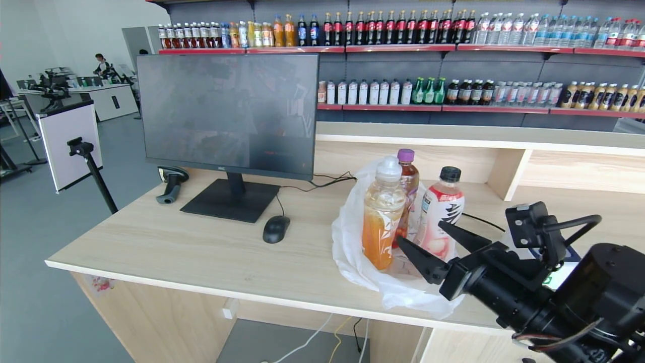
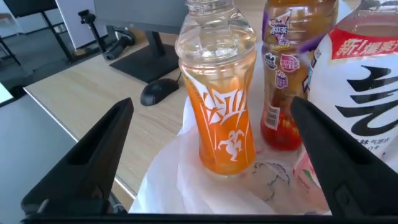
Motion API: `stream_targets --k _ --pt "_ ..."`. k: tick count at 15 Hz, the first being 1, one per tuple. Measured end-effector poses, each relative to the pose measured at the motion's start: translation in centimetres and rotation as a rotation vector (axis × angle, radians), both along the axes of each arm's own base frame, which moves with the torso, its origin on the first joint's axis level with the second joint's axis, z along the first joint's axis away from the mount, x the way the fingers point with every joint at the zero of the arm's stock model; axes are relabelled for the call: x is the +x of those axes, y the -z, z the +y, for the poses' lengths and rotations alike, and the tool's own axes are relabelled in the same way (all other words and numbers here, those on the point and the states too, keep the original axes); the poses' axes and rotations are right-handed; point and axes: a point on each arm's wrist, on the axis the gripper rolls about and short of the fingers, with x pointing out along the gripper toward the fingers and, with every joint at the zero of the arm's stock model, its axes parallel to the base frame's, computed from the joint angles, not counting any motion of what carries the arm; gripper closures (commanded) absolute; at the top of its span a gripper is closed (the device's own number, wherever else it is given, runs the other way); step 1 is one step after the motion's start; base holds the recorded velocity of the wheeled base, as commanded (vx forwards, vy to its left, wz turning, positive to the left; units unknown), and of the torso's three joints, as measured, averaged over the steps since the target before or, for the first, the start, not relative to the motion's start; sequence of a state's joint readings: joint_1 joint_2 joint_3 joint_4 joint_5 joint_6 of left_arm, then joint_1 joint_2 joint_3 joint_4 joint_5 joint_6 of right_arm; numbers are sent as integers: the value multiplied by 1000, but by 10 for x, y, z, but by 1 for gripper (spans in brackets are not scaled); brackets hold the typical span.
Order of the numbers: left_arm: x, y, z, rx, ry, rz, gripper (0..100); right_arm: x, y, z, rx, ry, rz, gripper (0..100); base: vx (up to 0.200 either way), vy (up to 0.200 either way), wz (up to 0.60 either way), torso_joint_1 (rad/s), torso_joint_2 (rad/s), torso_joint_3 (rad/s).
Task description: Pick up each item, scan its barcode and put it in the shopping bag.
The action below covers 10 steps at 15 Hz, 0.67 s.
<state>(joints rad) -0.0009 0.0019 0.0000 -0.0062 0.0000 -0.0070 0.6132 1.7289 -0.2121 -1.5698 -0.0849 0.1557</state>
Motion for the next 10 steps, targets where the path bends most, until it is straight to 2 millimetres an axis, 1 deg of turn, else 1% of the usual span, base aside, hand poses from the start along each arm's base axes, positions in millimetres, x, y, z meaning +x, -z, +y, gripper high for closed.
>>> stream_targets --k 2,3,5,6,8,10 --pt "0 0 0 0 0 3 0 -24 2 -18 -31 4 16 0 0 0 0 0 0 0" --pt "0 0 0 0 -1 3 0 -36 -1 -27 -35 10 -1 0 0 0 0 0 0 0" --pt "0 0 0 0 -1 4 0 -52 -14 -42 -19 31 -76 0 0 0 0 0 0 0" --pt "0 0 0 0 -1 3 0 -59 -17 -48 -25 39 -85 0 0 0 0 0 0 0" --pt "0 0 0 -1 -1 4 0 -73 -13 -59 -80 42 -10 0 0 0 0 0 0 0" --pt "0 0 0 -3 0 3 0 -94 -4 -72 -156 24 91 0 0 0 0 0 0 0"
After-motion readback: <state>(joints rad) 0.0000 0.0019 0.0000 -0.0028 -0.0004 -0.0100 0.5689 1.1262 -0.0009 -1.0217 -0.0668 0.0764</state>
